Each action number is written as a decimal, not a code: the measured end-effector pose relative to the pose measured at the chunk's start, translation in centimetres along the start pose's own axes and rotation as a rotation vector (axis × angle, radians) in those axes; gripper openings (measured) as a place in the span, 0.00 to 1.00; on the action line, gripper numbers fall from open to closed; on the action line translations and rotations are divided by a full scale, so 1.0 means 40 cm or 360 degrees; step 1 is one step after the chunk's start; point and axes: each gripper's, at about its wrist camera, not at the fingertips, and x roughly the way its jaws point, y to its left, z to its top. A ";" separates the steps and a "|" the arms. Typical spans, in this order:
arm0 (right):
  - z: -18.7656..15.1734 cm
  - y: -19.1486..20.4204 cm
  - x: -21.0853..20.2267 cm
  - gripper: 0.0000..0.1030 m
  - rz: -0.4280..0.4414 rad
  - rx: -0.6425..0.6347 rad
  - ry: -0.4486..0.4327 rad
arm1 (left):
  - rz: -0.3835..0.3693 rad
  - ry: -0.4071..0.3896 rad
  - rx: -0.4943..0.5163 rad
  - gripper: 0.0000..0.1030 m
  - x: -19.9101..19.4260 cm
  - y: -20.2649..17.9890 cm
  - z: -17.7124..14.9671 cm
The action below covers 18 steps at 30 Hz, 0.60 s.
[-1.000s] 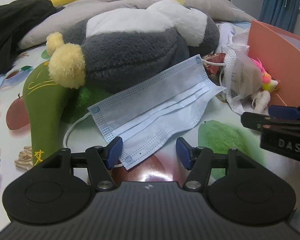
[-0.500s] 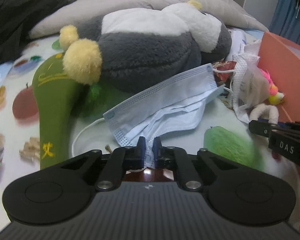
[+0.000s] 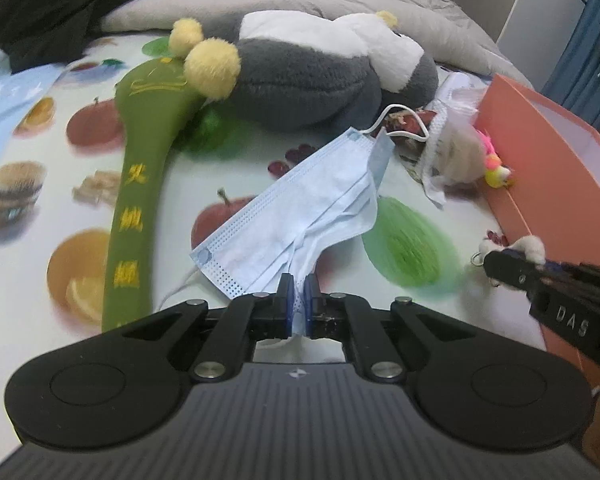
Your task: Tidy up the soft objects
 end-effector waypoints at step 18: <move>-0.111 0.026 -0.099 0.16 0.0049 -0.0151 0.0056 | -0.0145 0.0127 -0.0018 0.12 -0.105 -0.039 -0.116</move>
